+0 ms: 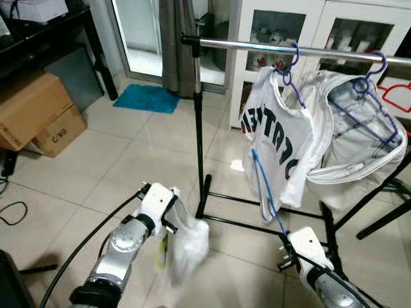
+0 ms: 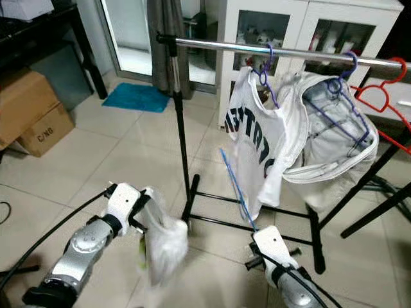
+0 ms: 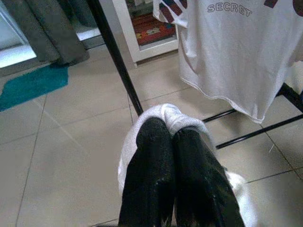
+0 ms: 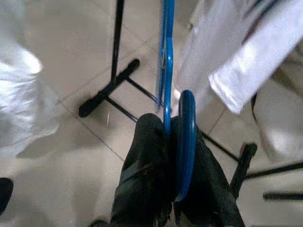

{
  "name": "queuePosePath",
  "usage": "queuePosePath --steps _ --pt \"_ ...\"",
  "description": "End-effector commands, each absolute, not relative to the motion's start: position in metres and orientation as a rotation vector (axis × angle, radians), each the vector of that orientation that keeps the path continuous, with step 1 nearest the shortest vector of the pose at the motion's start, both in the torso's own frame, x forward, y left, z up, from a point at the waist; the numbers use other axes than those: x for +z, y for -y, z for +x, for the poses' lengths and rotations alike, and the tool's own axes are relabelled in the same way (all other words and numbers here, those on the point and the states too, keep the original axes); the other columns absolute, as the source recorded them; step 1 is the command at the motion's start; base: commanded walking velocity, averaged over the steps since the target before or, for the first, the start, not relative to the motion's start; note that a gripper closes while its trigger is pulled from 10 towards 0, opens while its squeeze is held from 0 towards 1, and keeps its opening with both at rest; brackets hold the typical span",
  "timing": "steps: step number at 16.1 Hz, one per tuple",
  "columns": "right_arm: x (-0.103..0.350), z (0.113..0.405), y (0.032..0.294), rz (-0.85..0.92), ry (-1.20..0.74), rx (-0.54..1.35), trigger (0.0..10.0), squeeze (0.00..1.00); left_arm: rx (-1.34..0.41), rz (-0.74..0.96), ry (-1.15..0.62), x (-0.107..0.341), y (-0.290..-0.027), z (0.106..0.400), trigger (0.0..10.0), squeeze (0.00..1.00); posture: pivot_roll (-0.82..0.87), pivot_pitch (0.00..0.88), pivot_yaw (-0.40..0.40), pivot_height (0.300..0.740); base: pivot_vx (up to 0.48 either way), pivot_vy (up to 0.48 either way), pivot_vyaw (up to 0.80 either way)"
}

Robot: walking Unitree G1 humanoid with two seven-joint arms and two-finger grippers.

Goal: Hang hanger

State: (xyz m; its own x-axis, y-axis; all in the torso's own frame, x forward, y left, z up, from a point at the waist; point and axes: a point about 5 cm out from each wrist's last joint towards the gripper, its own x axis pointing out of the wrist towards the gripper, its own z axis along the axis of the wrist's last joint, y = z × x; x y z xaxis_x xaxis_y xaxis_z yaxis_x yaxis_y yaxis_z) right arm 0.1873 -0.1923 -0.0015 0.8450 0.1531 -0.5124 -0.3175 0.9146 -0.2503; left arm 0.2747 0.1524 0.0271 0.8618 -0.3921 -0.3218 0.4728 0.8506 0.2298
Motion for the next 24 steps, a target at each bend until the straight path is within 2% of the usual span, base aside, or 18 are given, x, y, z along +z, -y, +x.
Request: queuePosePath --steps 1,6,9,11,12,15,17,21,24 --pt "0.004 0.188 0.197 -0.305 -0.495 0.210 10.0 0.00 -0.449 0.310 -0.277 0.026 -0.153 0.271 10.0 0.00 -0.12 0.000 0.063 0.740 0.000 0.000 -0.73" --pt "0.004 0.189 0.200 -0.274 -0.518 0.143 10.0 0.00 -0.445 0.293 -0.299 0.023 -0.154 0.261 10.0 0.00 -0.10 0.000 0.055 0.740 0.000 0.000 -0.74" --pt "0.012 0.189 0.205 -0.273 -0.513 0.062 10.0 0.00 -0.431 0.304 -0.322 0.020 -0.160 0.250 10.0 0.00 -0.10 0.000 0.078 0.740 0.000 0.000 -0.74" --pt "0.015 0.190 0.213 -0.276 -0.504 0.005 10.0 0.00 -0.442 0.298 -0.287 0.028 -0.153 0.261 10.0 0.00 -0.12 0.000 0.089 0.740 0.000 0.000 -0.74" --pt "0.030 0.194 0.220 -0.272 -0.432 -0.034 10.0 0.00 -0.484 0.277 -0.209 0.044 -0.140 0.274 10.0 0.00 -0.15 0.000 0.110 0.740 0.000 0.000 -0.74" --pt "0.046 0.187 0.229 -0.257 -0.366 -0.106 10.0 0.00 -0.471 0.242 -0.265 0.038 -0.143 0.278 10.0 0.00 -0.18 0.000 0.127 0.740 0.000 0.000 -0.73" --pt "0.035 0.181 0.225 -0.268 -0.438 -0.087 10.0 0.00 -0.427 0.232 -0.271 0.040 -0.155 0.281 10.0 0.00 -0.16 0.000 0.103 0.740 0.000 0.000 -0.73" --pt "0.047 0.207 0.218 -0.308 -0.386 0.013 10.0 0.00 -0.520 0.254 -0.257 0.047 -0.148 0.285 10.0 0.00 -0.14 0.000 0.099 0.740 0.000 0.000 -0.73" --pt "0.052 0.207 0.221 -0.336 -0.394 0.033 10.0 0.00 -0.486 0.228 -0.253 0.044 -0.150 0.276 10.0 0.00 -0.13 0.000 0.065 0.740 0.000 0.000 -0.72"
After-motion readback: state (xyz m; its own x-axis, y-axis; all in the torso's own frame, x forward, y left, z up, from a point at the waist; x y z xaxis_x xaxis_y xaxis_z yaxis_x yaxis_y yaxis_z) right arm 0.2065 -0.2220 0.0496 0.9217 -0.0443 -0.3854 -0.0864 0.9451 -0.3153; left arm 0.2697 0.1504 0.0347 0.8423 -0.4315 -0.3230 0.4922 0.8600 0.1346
